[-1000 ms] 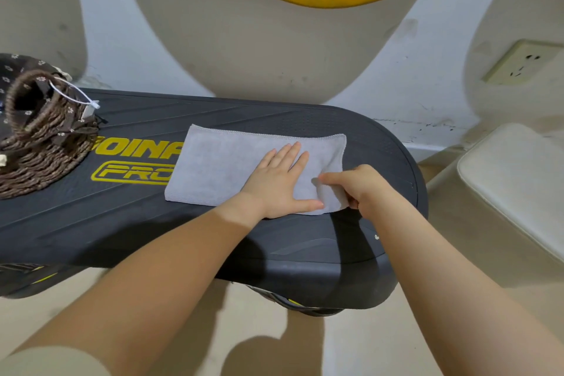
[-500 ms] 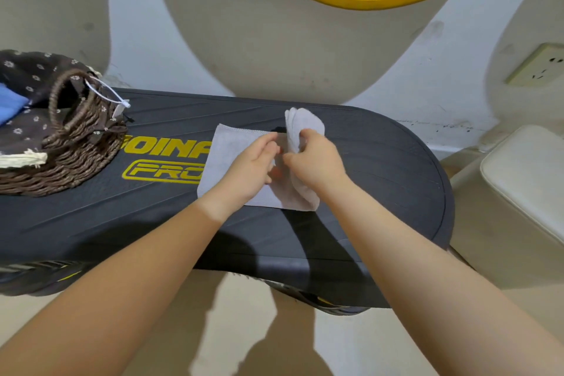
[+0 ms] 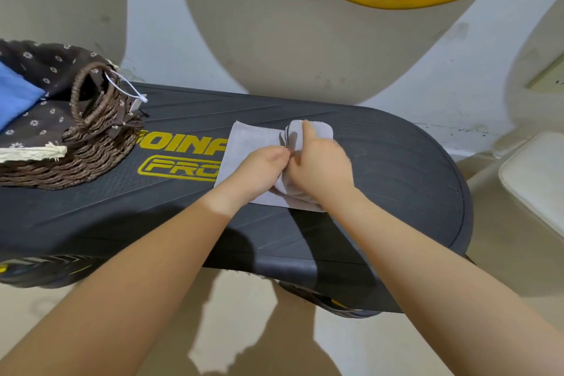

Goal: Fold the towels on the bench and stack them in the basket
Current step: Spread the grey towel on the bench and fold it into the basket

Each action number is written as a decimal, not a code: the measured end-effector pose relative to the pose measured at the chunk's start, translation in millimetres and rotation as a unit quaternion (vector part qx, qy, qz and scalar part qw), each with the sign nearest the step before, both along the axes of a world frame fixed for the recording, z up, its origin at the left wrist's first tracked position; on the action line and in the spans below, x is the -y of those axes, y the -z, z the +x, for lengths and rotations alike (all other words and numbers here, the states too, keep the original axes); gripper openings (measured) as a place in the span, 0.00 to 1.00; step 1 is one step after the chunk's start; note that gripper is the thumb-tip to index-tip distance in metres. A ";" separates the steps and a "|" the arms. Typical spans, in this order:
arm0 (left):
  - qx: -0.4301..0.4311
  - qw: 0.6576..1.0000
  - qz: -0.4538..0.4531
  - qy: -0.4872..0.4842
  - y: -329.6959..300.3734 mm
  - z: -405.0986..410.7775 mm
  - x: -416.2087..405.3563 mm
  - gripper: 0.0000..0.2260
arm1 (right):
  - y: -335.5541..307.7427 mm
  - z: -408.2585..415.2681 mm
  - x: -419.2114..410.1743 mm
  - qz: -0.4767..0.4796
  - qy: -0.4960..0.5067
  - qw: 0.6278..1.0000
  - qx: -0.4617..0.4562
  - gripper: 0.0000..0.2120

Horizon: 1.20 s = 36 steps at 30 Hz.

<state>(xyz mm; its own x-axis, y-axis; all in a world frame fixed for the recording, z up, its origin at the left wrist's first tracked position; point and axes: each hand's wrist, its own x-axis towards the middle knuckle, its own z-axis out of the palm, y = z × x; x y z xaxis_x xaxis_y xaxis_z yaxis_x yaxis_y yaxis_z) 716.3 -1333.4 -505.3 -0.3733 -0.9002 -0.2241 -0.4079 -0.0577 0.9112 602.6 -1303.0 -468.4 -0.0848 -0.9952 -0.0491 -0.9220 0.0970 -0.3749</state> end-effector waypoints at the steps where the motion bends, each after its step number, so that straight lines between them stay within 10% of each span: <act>1: 0.025 0.999 -0.013 0.014 0.8 0.7 1.2 0.14 | 2.5 -4.4 0.5 -0.034 -0.020 0.998 -0.057 0.25; 8: 0.155 0.982 -0.088 0.062 -8.3 10.2 10.0 0.21 | 39.4 -11.9 2.4 0.092 -0.085 0.989 -0.076 0.36; 16: 0.525 0.820 -0.225 -0.035 -7.9 37.8 3.2 0.19 | 45.7 -11.0 1.1 0.068 -0.101 0.982 -0.143 0.37; 29: 0.367 0.923 -0.003 -0.113 -18.3 45.6 11.4 0.18 | 40.4 -16.8 0.1 0.080 -0.122 0.985 -0.092 0.44; 36: 0.167 0.967 -0.124 -0.149 -40.0 13.8 3.8 0.14 | 46.6 -16.3 -6.2 0.007 -0.144 0.987 -0.074 0.41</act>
